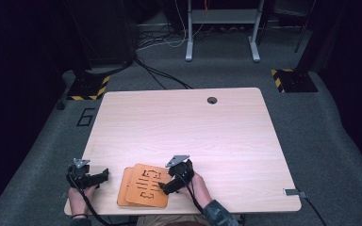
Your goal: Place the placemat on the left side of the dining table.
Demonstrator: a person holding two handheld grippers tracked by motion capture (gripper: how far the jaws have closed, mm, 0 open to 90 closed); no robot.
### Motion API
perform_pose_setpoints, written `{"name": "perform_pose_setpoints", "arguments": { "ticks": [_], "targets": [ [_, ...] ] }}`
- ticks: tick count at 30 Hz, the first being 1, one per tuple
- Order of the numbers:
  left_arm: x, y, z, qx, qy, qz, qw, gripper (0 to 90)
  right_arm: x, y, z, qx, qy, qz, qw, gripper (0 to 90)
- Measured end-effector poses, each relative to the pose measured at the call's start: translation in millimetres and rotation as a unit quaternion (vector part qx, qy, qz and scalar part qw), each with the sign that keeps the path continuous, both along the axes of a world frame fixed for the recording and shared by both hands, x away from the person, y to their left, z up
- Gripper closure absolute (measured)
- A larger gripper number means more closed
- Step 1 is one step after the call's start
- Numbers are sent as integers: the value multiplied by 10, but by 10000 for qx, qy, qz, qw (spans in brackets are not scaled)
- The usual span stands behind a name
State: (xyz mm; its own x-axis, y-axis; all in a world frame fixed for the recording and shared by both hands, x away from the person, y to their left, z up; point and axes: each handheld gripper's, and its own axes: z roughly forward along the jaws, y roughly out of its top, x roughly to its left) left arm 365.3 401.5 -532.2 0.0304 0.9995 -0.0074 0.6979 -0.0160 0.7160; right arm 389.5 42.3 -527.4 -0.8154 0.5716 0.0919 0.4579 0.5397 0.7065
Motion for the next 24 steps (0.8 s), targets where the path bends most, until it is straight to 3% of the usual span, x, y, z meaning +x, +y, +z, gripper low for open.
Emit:
{"name": "perform_pose_setpoints", "arguments": {
  "ticks": [13, 14, 19, 24],
  "targets": [
    [-2, -15, 13, -26, 56, -2, 10000, 1, 2, -28, -4, 1, -49, -2, 10000, 0],
    [-2, -34, 45, -130, 133, -101, 9998, 2, 1, -29, -5, -1, -51, -4, 10000, 0],
    [-29, -92, 128, -308, 76, -308, 9990, 1, 4, -31, -7, 2, -75, 9, 10000, 0],
    [-85, -269, 251, -477, 16, -748, 9961, 1, 2, -31, -9, 11, -86, -8, 10000, 0]
  ]
}}
